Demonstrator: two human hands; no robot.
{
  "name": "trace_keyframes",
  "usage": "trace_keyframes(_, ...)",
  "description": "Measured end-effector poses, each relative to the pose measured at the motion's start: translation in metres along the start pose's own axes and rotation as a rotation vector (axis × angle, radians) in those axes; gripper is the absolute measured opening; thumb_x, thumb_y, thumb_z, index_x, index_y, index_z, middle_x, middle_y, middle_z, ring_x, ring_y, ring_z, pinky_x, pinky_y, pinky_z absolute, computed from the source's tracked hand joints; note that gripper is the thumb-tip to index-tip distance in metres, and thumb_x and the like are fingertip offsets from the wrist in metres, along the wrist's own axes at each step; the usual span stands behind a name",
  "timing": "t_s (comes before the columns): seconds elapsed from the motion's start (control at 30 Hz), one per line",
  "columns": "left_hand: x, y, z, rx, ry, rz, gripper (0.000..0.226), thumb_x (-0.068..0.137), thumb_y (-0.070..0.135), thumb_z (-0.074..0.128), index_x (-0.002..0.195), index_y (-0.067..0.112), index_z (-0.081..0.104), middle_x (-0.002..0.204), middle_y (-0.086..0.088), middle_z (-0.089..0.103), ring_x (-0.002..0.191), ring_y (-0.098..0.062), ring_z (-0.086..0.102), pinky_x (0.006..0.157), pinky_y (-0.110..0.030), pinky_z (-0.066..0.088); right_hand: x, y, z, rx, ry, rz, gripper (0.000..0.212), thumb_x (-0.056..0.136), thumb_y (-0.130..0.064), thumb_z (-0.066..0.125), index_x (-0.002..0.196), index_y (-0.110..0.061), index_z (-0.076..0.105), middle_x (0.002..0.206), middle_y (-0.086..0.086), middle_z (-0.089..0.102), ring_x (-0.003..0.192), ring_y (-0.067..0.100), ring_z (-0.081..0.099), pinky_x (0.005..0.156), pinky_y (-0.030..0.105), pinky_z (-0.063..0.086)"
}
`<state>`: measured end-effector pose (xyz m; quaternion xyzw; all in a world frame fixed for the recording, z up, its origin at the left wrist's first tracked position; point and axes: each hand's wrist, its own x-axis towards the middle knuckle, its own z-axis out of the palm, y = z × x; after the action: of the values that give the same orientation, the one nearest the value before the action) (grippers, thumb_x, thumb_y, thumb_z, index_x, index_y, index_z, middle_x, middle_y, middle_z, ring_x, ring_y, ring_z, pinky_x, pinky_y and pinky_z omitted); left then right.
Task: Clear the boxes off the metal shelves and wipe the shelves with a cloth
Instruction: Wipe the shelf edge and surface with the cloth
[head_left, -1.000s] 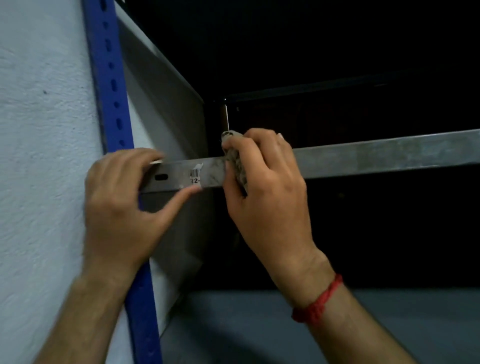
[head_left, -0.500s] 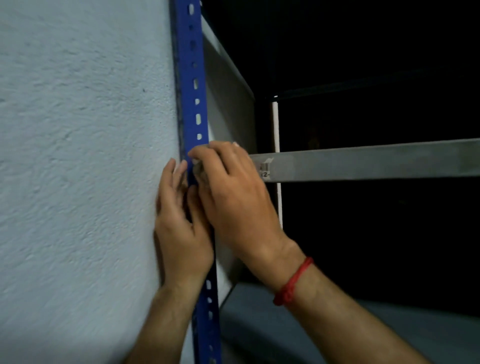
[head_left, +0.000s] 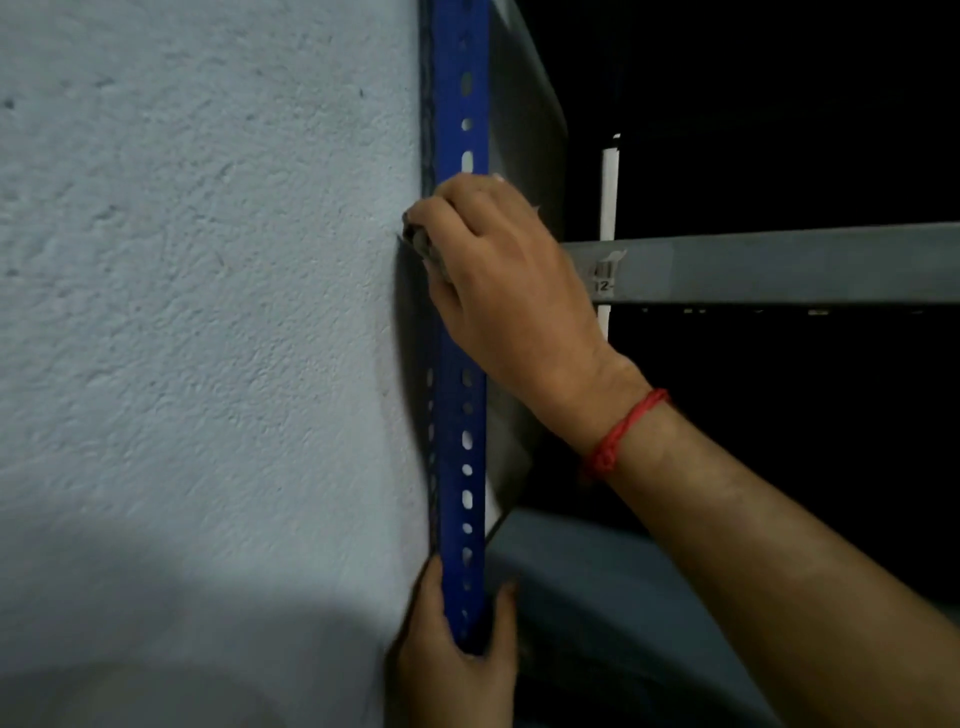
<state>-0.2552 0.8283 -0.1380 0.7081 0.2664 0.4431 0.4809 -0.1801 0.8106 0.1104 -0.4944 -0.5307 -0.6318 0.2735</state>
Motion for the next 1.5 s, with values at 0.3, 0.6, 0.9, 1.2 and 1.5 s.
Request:
trace_keyframes(0.3,-0.004,-0.024,0.000,-0.157,0.130,-0.034,0.033,0.081,0.030,0.077,0.110,0.040,0.064,0.092,0.029,0.071,0.086,0.010,0.066,0.077,-0.008,0.050,-0.052,-0.028,0.003,0.011,-0.165,-0.115,0.020,0.091,0.003,0.054,0.105,0.002,0.068,0.104,0.017,0.066,0.097,0.033,0.060,0.100,0.042,0.043)
trace_keyframes(0.6,-0.012,-0.031,0.006,-0.039,0.176,-0.027,0.046,0.077,0.044,0.058,0.111,0.015,0.068,0.097,-0.003,0.072,0.092,-0.022,0.069,0.071,-0.019,0.049,-0.201,-0.074,-0.014,0.225,-0.560,-0.300,0.024,0.096,-0.009,0.049,0.103,-0.006,0.073,0.108,0.013,0.069,0.116,0.033,0.062,0.117,0.039,0.029)
trace_keyframes(0.9,-0.021,-0.040,-0.003,-0.277,0.038,0.036,0.066,0.069,0.020,0.092,0.128,0.026,0.064,0.113,0.013,0.073,0.106,-0.008,0.070,0.097,-0.036,0.053,-0.081,-0.027,0.000,-0.020,-0.196,-0.094,0.026,0.102,-0.008,0.047,0.115,0.000,0.068,0.117,0.019,0.067,0.133,0.038,0.050,0.116,0.047,0.035)
trace_keyframes(1.2,-0.017,-0.068,-0.011,-0.121,-0.110,0.041,0.092,0.051,0.012,0.095,0.130,0.027,0.051,0.129,0.011,0.062,0.123,-0.010,0.059,0.102,-0.035,0.051,-0.222,-0.091,-0.021,0.214,-0.554,-0.128,0.022,0.096,-0.008,0.056,0.111,-0.003,0.070,0.117,0.016,0.068,0.117,0.034,0.060,0.120,0.037,0.023)
trace_keyframes(1.5,-0.025,-0.070,-0.009,-0.178,-0.156,0.188,0.124,0.063,0.003,0.091,0.154,0.039,0.016,0.152,0.009,0.041,0.137,-0.006,0.044,0.106,-0.024,0.046,-0.244,-0.106,-0.046,0.190,-0.618,-0.009,0.027,0.097,-0.013,0.051,0.115,-0.006,0.069,0.118,0.012,0.067,0.118,0.028,0.059,0.123,0.032,0.014)
